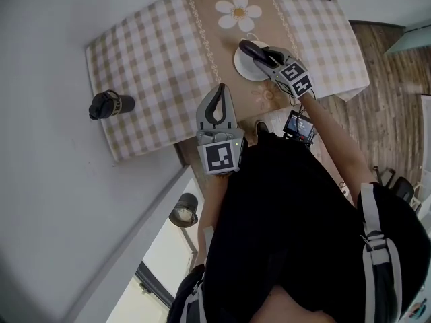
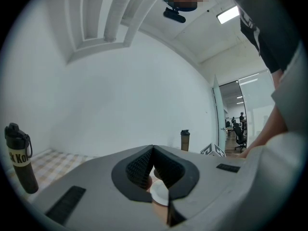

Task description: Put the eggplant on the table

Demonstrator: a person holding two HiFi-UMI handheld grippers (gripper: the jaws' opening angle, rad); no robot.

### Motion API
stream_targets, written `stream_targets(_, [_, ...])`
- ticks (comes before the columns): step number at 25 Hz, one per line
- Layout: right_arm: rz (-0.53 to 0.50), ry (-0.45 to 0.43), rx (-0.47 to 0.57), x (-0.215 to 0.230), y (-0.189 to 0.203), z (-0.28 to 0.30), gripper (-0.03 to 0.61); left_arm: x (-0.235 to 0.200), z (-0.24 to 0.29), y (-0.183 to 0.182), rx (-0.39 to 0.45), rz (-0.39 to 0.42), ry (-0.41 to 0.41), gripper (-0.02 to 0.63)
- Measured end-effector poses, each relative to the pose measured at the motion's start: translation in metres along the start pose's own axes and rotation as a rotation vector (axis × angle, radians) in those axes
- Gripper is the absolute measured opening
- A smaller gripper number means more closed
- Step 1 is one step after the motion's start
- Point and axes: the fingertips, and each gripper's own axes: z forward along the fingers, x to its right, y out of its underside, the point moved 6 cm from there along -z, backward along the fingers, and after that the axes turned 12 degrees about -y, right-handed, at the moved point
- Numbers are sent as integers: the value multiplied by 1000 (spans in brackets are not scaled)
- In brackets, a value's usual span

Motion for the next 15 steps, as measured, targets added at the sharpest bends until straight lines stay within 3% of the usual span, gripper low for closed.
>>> stream_targets(15, [48, -1, -107, 10, 25, 17, 186, -5, 1, 7, -14, 7, -27, 8])
